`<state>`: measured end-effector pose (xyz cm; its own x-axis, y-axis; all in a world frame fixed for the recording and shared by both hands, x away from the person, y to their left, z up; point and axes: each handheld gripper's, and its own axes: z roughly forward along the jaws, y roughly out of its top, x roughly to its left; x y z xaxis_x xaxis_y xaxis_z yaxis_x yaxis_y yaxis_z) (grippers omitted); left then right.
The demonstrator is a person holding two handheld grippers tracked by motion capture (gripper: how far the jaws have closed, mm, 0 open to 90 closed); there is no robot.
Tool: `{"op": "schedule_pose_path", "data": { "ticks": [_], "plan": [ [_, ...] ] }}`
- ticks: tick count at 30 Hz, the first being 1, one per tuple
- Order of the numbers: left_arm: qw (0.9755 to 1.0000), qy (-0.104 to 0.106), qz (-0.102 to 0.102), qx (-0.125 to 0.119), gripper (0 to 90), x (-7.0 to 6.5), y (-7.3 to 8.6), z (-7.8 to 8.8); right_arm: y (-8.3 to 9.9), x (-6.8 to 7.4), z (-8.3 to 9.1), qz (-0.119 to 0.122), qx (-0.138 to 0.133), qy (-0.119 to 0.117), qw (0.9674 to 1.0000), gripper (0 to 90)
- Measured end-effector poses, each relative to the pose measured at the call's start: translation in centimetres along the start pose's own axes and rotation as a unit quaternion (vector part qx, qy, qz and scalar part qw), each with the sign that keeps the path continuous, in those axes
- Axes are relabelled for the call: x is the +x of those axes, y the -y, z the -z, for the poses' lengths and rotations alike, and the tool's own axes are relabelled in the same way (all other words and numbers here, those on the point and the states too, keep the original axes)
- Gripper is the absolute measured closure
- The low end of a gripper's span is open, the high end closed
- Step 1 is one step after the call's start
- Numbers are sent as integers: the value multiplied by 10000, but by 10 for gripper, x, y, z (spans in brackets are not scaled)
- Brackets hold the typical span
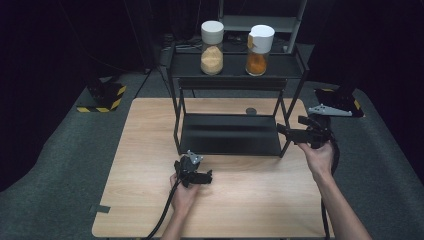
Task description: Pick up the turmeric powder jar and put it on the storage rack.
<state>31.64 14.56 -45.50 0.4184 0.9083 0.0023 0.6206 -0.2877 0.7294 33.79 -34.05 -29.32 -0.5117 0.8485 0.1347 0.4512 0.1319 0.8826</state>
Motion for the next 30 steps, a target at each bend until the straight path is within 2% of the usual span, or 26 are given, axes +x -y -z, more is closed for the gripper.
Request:
{"op": "schedule_pose_path", "data": {
  "ticks": [17,30],
  "plan": [
    [10000,-5,-3,3,47,0,0,0,22,-2,-4,-75,84,-6,9999,60],
    [10000,-8,-1,4,48,0,0,0,35,0,-10,-25,187,51,9998,60]
  ]
}}
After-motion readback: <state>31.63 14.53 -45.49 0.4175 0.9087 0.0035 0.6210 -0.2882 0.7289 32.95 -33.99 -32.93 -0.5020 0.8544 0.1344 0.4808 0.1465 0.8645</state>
